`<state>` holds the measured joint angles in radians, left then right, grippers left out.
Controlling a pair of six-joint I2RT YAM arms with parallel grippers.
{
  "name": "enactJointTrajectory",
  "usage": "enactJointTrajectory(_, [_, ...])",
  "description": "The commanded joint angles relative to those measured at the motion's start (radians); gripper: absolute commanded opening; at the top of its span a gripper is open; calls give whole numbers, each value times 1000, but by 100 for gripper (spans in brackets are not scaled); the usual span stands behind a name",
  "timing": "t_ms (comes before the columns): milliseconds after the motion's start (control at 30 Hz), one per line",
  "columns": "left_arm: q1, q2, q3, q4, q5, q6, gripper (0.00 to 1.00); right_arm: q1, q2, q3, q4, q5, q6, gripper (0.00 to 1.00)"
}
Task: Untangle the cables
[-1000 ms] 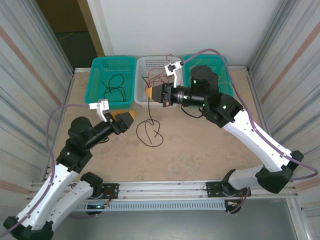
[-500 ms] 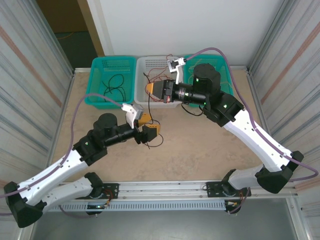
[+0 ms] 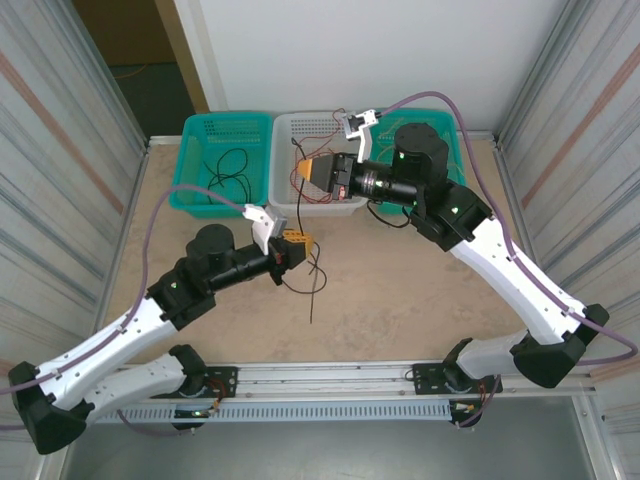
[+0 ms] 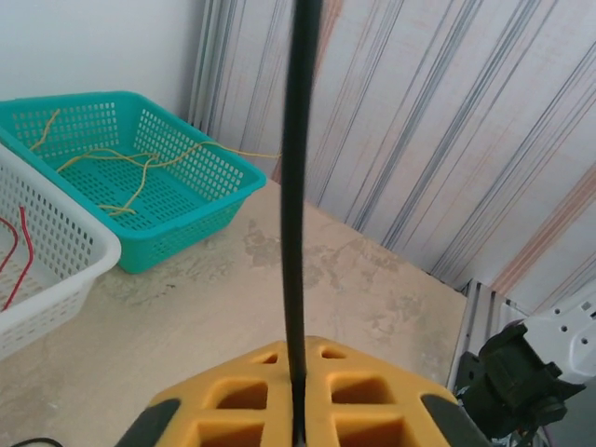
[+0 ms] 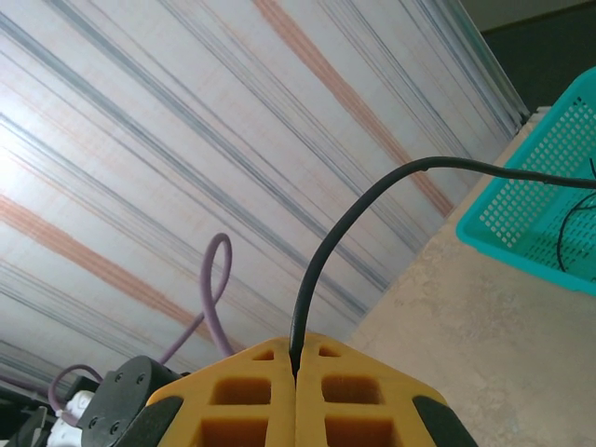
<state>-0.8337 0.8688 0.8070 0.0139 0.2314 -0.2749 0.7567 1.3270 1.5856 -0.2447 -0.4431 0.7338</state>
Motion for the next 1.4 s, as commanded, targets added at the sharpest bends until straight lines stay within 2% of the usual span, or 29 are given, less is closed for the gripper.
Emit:
enactJointTrajectory(0, [-4,-21,-22,59,-48,-107,0,-6,-50,-19,92,-26,26,0])
enactJointTrajectory(267, [-7,44,-83,127,14,-269,0,-8,-56,-39,133,-45,33,0])
enactJointTrajectory(500, [-38,62,-94,159,21,-279,0,-7,-60,-96,145,-24,55,0])
enactJointTrajectory(600, [-44,62,-86,133,14,-277,0,-7,-46,-98,96,17,49,0])
enactJointTrajectory(667, [-44,58,-68,95,2,-296,0,-7,-39,-94,43,61,35,8])
enactJointTrajectory(800, [-44,46,13,-40,-42,-325,0,-35,-36,-92,-85,152,-1,42])
enactJointTrajectory(967, [-44,35,95,-248,-159,-359,0,-106,-62,-114,-182,178,-23,52])
enactJointTrajectory(1033, [-44,14,100,-289,-201,-370,0,-132,-78,-120,-222,192,-29,66])
enactJointTrajectory(1067, [-41,-1,98,-304,-216,-376,0,-143,-88,-124,-238,197,-39,69])
enactJointTrajectory(1200, [16,-48,120,-358,-223,-404,0,-170,-130,-157,-287,225,-61,69])
enactJointTrajectory(1367, [211,-41,244,-479,-158,-407,0,-174,-147,-208,-311,201,-65,68])
